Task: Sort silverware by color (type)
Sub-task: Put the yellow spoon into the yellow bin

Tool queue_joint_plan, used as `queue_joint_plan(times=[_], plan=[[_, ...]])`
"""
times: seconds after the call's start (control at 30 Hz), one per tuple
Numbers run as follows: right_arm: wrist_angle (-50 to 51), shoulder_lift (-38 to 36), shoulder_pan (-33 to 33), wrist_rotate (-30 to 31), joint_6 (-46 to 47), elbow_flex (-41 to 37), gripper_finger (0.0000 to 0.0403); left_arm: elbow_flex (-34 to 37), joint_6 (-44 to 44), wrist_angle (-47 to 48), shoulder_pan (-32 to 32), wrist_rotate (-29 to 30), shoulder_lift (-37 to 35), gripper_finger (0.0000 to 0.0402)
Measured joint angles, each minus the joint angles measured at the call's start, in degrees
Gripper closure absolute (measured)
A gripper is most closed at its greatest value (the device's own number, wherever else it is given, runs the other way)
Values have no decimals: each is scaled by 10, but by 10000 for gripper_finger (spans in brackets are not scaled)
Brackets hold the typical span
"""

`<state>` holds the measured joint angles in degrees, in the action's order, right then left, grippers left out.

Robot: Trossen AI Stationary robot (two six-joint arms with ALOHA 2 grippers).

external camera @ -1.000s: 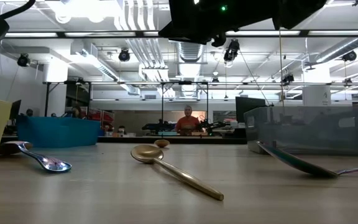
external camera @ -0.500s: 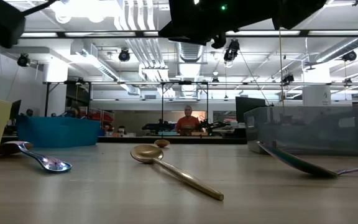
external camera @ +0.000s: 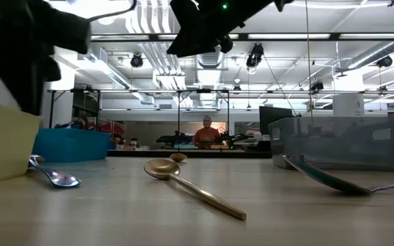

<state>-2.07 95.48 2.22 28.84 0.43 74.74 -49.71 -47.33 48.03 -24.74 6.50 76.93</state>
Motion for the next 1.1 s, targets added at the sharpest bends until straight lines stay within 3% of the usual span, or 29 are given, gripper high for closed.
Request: queue_joint_plan(times=[0.13, 0.37, 0.63, 0.73, 1.1], plan=[[66, 0, -17, -31, 2, 33, 264, 0, 37, 8, 25, 1, -16, 307], [97, 0, -23, -35, 5, 38, 264, 0, 44, 8, 24, -10, -47, 315], [109, 0, -24, -35, 5, 36, 264, 4, 68, -34, 24, 138, -31, 316], [123, 0, -24, -34, 5, 36, 264, 17, 74, -32, 24, 163, -20, 316], [158, 0, -23, -34, 12, 35, 264, 27, 95, -49, 3, 11, -1, 316]])
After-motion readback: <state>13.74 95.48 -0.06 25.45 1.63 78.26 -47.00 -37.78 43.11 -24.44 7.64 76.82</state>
